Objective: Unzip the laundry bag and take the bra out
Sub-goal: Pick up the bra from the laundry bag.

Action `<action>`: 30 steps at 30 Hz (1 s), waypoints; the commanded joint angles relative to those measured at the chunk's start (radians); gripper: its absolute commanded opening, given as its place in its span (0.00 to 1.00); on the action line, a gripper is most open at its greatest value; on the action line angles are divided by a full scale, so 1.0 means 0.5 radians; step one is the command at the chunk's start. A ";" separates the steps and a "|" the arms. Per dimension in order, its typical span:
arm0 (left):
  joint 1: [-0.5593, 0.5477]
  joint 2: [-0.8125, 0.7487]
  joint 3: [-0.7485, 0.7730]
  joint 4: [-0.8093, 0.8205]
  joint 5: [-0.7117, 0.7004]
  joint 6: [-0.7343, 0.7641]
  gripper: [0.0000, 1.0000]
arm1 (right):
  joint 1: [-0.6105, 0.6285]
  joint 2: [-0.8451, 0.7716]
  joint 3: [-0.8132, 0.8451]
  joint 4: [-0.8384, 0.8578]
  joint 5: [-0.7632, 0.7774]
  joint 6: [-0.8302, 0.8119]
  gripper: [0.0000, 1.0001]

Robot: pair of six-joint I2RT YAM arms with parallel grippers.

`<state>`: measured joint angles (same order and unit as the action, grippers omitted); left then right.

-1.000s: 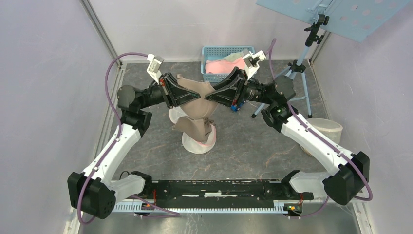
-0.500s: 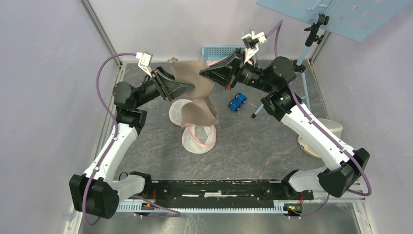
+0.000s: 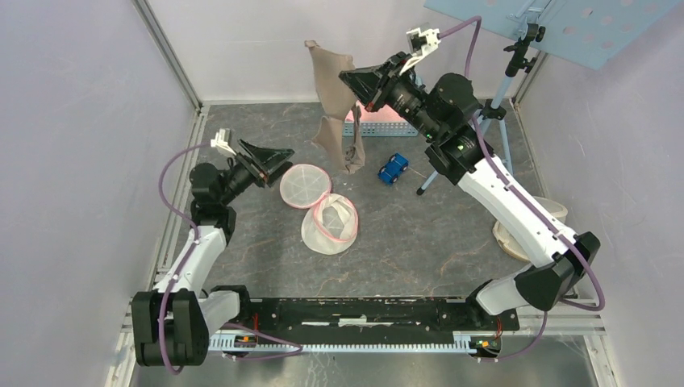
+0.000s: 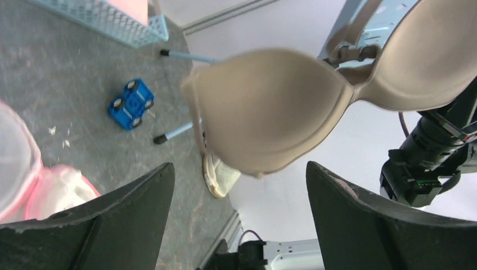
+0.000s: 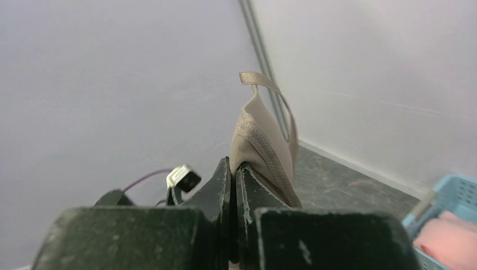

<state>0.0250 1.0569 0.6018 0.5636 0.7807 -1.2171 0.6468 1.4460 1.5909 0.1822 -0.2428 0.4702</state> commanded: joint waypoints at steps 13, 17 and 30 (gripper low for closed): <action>-0.506 0.448 0.176 0.226 -0.348 -0.084 1.00 | 0.002 0.281 0.325 -0.176 0.593 0.276 0.00; -0.534 0.568 0.272 -0.095 -0.569 0.035 0.94 | 0.011 0.348 0.404 -0.184 0.634 0.299 0.00; -0.622 1.217 0.400 1.115 -0.455 -0.432 1.00 | 0.010 0.451 0.521 -0.175 0.663 0.408 0.00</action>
<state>-0.2550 1.6096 0.7059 0.8879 0.5552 -1.3342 0.6472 1.6592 1.7916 0.0631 0.0658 0.6380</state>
